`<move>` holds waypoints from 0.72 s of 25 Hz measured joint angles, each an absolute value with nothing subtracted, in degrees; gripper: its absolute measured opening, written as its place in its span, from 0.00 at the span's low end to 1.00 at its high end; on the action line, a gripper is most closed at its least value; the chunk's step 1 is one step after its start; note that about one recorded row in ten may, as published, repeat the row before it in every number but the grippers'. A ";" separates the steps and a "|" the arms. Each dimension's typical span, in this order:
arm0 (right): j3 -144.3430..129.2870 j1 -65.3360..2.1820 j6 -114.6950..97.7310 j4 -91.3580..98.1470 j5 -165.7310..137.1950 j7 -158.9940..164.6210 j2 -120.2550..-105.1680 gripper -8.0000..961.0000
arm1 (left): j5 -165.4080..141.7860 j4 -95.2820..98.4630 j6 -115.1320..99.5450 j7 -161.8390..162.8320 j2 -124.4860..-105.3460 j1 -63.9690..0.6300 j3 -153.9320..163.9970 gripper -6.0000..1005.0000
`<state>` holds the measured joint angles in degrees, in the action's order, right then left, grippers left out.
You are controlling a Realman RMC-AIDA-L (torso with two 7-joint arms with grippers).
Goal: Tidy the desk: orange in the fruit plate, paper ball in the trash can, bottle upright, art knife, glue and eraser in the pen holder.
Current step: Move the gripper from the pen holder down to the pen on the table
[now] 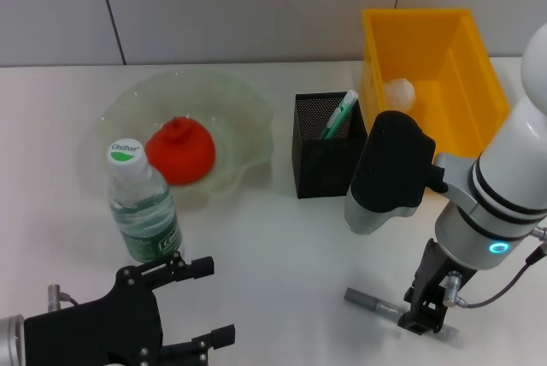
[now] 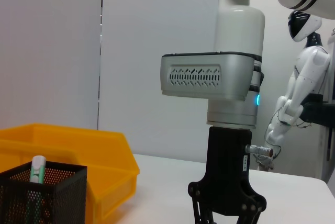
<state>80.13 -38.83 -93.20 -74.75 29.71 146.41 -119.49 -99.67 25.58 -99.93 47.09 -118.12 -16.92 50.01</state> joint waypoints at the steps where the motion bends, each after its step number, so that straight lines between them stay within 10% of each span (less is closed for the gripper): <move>1: 80.05 -38.86 -93.07 -74.68 29.71 146.41 -119.48 0.32 | -99.67 25.58 -99.92 47.10 -118.12 -16.94 50.01 0.80; 18: 78.34 -39.20 -91.78 -72.77 29.70 146.67 -119.44 0.28 | -99.66 25.64 -100.13 47.10 -118.12 -16.96 50.01 0.80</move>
<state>78.34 -39.20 -91.78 -72.77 29.70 146.67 -119.44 -99.66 25.64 -100.13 47.10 -118.12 -16.96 50.01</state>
